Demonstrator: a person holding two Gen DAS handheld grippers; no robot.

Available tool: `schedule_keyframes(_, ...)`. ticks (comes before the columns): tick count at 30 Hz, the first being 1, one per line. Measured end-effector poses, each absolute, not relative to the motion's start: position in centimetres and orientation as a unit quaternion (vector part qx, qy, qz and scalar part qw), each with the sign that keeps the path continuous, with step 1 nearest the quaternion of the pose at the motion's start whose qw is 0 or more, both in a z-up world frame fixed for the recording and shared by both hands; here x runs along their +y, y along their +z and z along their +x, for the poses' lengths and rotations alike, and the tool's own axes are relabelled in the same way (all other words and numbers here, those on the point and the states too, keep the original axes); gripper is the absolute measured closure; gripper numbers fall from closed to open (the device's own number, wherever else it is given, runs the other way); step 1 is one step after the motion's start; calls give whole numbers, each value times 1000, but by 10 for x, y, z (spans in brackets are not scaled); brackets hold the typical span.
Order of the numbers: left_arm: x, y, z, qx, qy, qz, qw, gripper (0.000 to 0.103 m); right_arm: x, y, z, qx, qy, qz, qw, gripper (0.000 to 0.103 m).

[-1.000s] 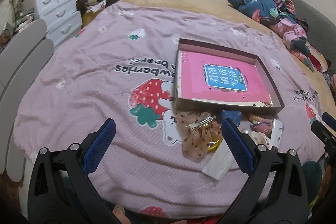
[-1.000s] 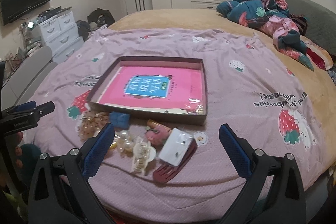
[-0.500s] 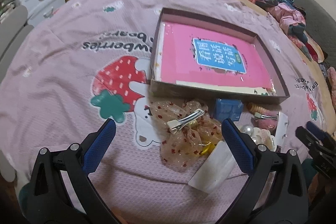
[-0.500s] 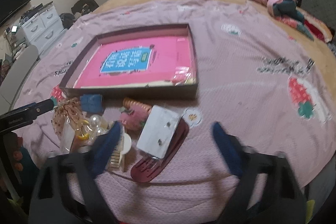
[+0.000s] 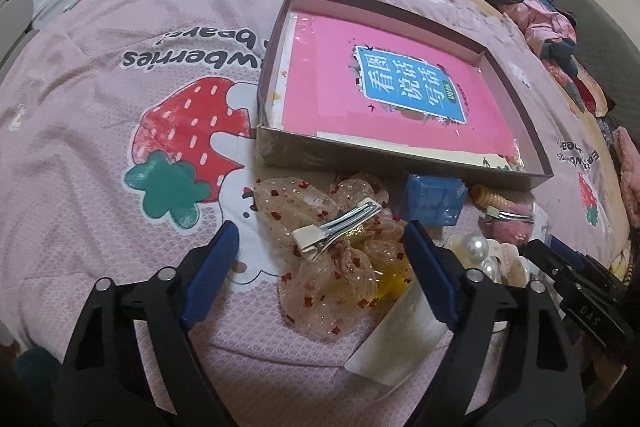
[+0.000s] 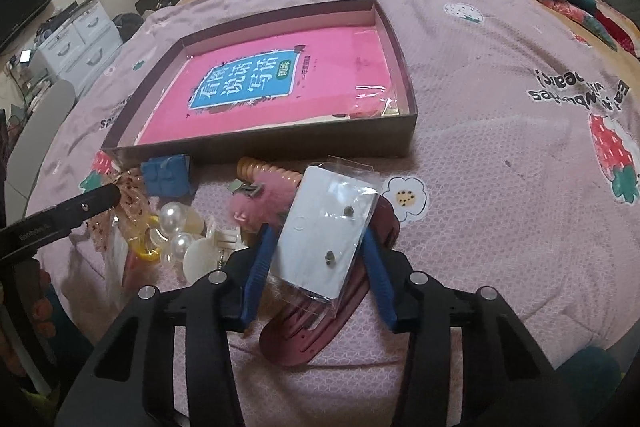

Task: Organize jewelry
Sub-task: 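Grasp the sheer red-dotted bow clip with left tool while right grasps clear bag with white card, then carry the bow and the bag into the pink-lined box and open both tools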

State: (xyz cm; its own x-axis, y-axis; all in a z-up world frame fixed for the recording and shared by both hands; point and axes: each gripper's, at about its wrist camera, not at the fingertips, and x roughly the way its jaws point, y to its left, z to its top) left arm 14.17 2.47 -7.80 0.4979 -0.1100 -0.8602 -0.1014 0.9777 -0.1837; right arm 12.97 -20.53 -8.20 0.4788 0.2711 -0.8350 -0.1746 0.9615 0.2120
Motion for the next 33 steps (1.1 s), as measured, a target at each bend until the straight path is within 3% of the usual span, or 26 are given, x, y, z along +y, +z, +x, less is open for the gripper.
schedule_keyframes(5, 18, -81, 145, 499, -23, -102, 860, 54, -216, -79, 127, 485, 135, 65, 861, 62)
schedule_keyframes(11, 16, -80, 146, 494, -34, -100, 863, 71, -234, -70, 122, 474, 132, 83, 866, 62)
schedule_keyframes(17, 25, -77, 139, 488, -38, -112, 865, 76, -257, -63, 119, 468, 113, 92, 872, 62)
schedule_keyframes(33, 77, -21, 116, 428, -3, -149, 892, 76, -281, -33, 115, 439, 100, 84, 889, 62)
